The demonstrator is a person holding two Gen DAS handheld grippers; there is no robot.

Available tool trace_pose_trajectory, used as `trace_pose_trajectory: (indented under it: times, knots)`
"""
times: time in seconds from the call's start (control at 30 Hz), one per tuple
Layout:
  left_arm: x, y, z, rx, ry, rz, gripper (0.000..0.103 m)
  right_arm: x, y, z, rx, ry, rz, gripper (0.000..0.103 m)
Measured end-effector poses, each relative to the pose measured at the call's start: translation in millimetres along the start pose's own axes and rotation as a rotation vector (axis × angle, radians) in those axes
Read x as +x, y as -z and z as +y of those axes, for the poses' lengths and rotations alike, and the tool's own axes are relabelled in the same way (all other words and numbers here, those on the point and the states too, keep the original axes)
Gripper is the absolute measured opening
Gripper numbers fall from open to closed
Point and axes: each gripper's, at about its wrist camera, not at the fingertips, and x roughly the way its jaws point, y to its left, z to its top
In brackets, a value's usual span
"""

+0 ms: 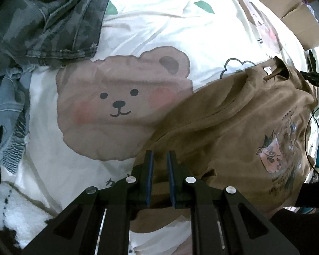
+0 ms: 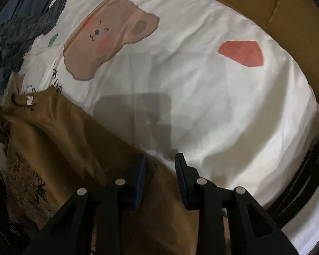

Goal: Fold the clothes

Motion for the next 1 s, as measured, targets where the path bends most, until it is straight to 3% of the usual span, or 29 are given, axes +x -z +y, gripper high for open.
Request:
trace_pose_trajectory:
  times: [0.63,0.73,1.0]
  knots:
    - [8.1,-6.8,1.9,0.045,0.000,0.032,0.013,19.1,5.2,28.3,-0.256,0.052,0.033,0.026]
    - [8.2,-8.9,2.9,0.059,-0.005,0.036,0.013,17.6,6.4,32.2,-0.281,0.045,0.036,0.013]
    - [8.5,-16.3,5.4,0.093,-0.020,0.040,0.013,-8.8,7.9,30.7,-0.256,0.103,-0.018,0.010]
